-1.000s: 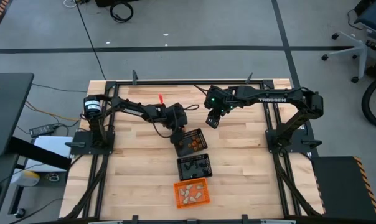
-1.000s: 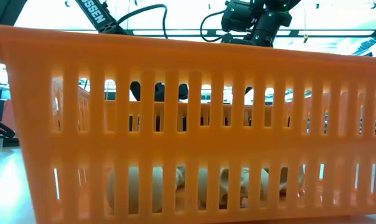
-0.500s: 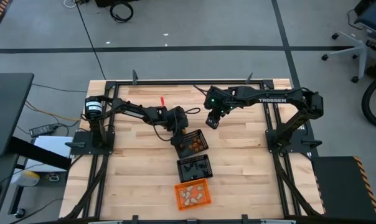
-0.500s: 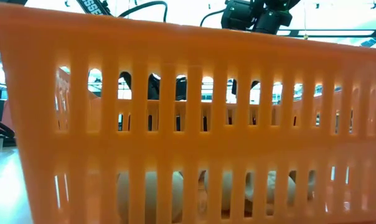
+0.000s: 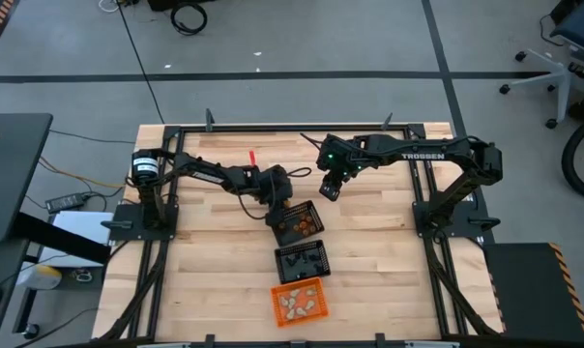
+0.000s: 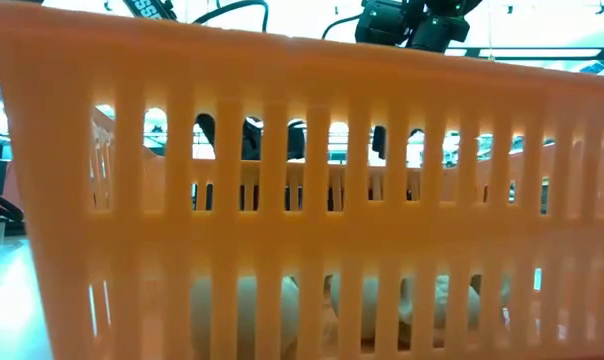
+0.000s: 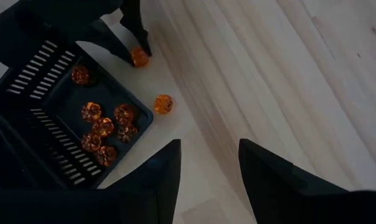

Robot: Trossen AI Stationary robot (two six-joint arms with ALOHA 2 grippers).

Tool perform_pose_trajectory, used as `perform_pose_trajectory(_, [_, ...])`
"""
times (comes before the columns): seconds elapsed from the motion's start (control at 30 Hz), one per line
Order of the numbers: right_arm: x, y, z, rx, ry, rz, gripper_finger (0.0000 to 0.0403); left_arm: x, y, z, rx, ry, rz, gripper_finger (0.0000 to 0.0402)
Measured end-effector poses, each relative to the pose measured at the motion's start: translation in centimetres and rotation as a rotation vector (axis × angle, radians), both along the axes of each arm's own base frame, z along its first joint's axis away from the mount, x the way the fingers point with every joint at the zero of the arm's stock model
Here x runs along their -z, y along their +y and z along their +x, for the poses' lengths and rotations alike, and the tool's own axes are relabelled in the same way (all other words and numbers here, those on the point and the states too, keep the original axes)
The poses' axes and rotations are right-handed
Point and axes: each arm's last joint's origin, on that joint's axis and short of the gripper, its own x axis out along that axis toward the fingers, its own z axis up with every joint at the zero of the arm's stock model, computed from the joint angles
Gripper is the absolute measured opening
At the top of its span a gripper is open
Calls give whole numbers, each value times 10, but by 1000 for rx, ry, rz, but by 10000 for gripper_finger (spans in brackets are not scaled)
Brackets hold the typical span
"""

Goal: Sort Halloween decoration
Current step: Put the orange pumpkin toy into the top black bin

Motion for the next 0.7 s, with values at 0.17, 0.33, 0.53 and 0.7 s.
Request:
perform_pose_trajectory(0.17, [0,0,0,-1,0,0,165,0,0,0,-1,-1,-1,66])
perform_pose_trajectory(0.33, [0,0,0,-8,-1,2,165,-1,0,0,-1,0,-1,65])
perform_pose_trajectory(0.53, [0,0,0,-10,0,2,165,-5,1,3,-3,16,-3,64])
perform_pose_trajectory(0.7, [0,0,0,-15,0,-1,165,-14,5,8,22,38,22,57])
